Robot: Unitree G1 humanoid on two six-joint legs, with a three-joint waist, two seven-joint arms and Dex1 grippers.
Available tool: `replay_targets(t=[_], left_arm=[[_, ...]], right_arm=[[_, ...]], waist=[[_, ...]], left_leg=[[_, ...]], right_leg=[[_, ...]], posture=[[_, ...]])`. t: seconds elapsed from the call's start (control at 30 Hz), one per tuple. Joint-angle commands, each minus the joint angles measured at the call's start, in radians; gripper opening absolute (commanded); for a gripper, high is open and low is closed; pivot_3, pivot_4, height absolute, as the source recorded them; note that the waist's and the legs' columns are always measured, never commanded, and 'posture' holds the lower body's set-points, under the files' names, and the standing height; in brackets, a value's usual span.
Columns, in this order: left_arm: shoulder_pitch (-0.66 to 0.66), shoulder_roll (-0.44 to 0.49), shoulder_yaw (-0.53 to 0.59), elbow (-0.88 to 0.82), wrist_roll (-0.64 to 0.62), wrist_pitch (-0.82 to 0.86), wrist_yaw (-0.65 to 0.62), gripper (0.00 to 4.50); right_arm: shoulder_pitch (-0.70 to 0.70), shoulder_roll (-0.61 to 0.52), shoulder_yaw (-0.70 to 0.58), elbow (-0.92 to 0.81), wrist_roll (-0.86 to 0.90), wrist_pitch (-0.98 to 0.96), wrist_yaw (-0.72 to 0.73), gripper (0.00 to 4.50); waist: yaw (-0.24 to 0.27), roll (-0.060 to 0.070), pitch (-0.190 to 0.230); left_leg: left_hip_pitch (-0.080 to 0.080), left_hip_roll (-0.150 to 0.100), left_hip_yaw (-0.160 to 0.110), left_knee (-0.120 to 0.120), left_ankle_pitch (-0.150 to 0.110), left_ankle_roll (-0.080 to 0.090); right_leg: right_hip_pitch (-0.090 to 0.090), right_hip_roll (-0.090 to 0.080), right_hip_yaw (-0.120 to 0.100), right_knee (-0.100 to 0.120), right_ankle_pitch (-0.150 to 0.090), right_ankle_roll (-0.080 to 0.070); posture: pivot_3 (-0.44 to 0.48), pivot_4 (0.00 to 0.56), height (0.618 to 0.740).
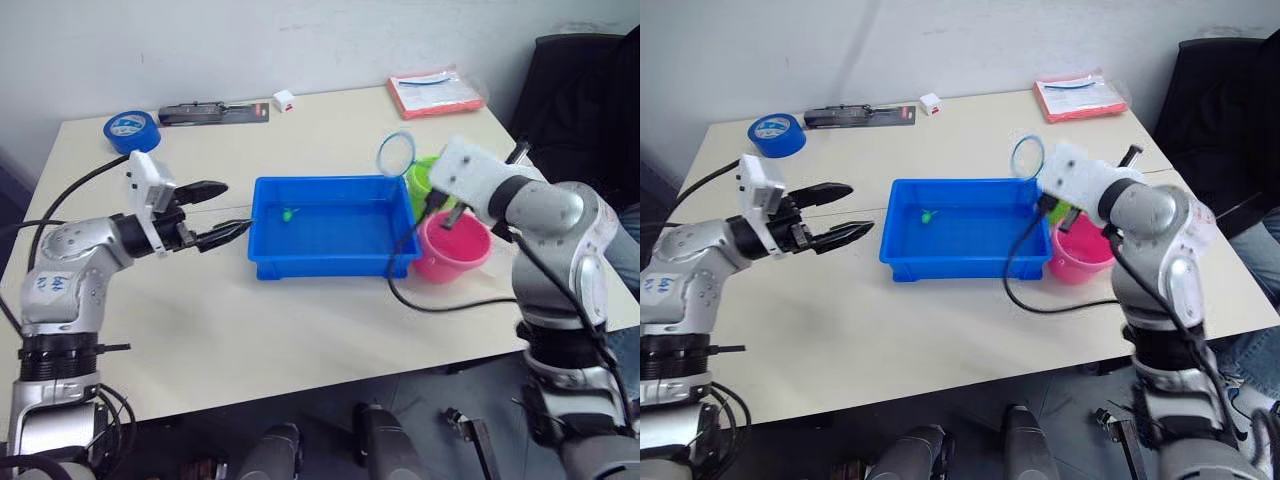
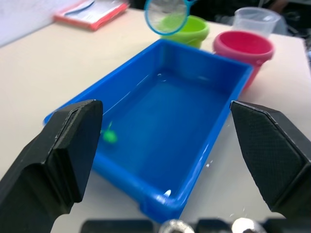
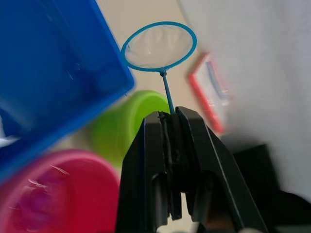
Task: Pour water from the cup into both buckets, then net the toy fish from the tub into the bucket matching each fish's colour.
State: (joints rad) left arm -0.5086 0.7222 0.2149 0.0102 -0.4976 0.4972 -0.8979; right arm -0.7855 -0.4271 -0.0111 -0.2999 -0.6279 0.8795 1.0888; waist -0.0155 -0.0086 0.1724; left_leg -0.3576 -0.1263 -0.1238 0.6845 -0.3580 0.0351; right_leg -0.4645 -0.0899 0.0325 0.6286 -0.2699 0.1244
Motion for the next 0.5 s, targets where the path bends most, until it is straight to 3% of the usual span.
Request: replay_targets(t=[0.03, 0.2, 0.5], left_arm=[[0.016, 0.02, 0.04, -0.081, -0.021, 0.062, 0.057, 4.5], [0.117, 0.092, 0.11, -0.205, -0.056, 0.235, 0.122, 4.5], [0.198, 0.114, 0.182, -0.274, -0.094, 0.369, 0.201, 4.5]], right_arm=[[-0.067, 0.005, -0.019, -0.014, 0.106, 0.274, 0.034, 0.78], [-0.13, 0.0, 0.048, 0.007, 0.33, 0.561, 0.07, 0.78], [-0.174, 0.026, 0.145, 0.127, 0.528, 0.577, -0.111, 0.78]], waist=[[0.002, 0.0, 0.0], [-0.006, 0.0, 0.0], [-0.014, 0.0, 0.0]], left_leg=[[0.0, 0.0, -0.001, 0.0, 0.0, 0.0], [0.0, -0.001, -0.002, -0.001, -0.001, 0.001], [0.0, -0.001, -0.001, -0.001, -0.001, 0.0]], right_leg=[[0.0, 0.0, -0.001, 0.0, 0.0, 0.0], [0.0, -0.003, -0.002, 0.0, 0.0, 0.0], [0.0, -0.004, -0.002, 0.0, 0.0, -0.001]], posture=[[0.0, 0.15, 0.74], [0.0, 0.15, 0.74], [0.0, 0.15, 0.74]])
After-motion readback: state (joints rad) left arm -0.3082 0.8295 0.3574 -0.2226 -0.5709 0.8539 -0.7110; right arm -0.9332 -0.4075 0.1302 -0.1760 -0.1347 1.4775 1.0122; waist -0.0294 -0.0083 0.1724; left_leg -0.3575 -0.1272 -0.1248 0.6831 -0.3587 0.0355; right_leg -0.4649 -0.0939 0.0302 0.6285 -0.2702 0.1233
